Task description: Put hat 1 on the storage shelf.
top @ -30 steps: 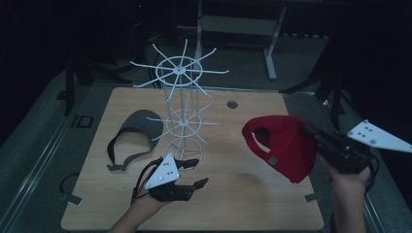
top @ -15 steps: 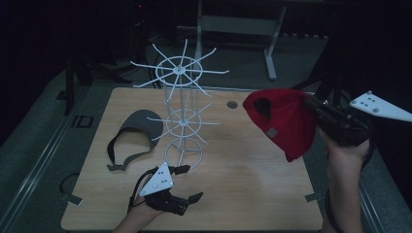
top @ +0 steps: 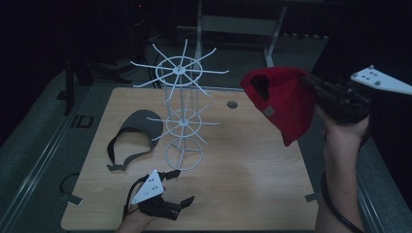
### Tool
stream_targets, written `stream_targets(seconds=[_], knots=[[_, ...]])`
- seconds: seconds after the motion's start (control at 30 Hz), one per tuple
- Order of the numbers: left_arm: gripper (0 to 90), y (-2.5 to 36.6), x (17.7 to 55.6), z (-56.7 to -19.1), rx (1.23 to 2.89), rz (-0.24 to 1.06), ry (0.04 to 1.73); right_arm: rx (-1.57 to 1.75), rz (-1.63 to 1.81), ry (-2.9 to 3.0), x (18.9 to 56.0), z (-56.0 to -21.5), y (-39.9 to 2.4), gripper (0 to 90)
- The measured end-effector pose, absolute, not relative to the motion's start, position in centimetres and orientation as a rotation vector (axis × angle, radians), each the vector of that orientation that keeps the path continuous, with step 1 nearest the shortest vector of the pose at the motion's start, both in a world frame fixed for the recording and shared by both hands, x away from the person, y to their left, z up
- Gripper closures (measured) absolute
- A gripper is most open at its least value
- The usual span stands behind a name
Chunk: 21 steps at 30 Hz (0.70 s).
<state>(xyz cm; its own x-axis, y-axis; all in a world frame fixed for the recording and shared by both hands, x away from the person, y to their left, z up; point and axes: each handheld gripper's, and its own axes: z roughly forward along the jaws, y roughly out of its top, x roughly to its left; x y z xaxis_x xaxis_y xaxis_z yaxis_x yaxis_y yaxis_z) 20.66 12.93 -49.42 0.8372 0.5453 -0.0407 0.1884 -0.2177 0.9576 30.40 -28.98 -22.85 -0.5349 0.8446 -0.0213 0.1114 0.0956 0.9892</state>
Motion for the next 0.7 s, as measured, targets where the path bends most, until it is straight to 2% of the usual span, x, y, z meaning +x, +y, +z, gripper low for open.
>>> stream_targets(seconds=[0.33,0.7], knots=[[11.0,13.8,20.7,-50.9,1.781,0.378,0.609,0.946,1.510,1.739,32.1,-20.8,-27.1,82.8],[11.0,14.1,20.6,-51.8,1.769,0.382,0.628,0.966,1.543,1.738,34.2,-20.3,-24.7,82.8]])
